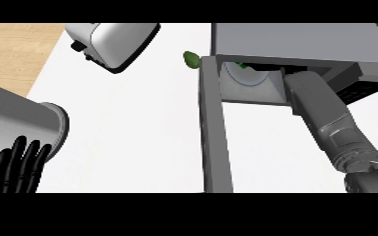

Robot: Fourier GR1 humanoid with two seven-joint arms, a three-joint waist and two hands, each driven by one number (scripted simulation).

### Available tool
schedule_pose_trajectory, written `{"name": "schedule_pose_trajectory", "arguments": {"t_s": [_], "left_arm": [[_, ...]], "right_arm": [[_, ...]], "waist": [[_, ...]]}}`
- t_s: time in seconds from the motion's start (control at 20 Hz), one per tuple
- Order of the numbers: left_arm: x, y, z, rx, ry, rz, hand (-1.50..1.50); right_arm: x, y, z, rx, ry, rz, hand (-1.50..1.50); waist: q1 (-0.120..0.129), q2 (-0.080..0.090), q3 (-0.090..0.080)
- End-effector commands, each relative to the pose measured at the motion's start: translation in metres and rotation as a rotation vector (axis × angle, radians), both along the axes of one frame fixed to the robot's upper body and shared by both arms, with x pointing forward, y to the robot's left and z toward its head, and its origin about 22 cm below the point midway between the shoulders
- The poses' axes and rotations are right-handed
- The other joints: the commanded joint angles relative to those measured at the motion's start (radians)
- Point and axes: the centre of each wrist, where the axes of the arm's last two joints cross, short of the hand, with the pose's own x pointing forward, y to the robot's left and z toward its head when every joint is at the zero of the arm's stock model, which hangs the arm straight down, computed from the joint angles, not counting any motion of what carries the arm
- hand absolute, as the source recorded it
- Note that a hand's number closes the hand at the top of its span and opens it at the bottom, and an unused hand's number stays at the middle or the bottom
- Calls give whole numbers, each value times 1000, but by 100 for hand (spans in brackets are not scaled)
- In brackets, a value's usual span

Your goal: Pick up the milk, place it into the microwave and close the microwave

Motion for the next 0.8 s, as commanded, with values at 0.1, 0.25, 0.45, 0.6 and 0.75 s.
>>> {"name": "schedule_pose_trajectory", "arguments": {"t_s": [0.1, 0.25, 0.45, 0.6, 0.75], "left_arm": [[0, 0, 5, -9, 15, -11, -150], [-8, 4, 4, -17, 18, 22, -150], [-11, -1, 5, -15, 8, -20, -150], [-8, -8, -1, -34, 17, -13, -150], [-12, 1, 0, -23, 15, 0, -150]], "right_arm": [[2, -26, 12, 119, -19, 32, -150], [-9, -18, -12, 165, 3, 61, -150], [-23, -43, -28, 219, 22, 85, -150], [-29, -35, -40, 274, 61, 174, -150], [-43, -41, -59, 286, 99, 196, -150]], "waist": [[-24, -20, -5], [-35, -29, -6], [-37, -29, -6], [-52, -35, -7], [-54, -37, -7]]}}
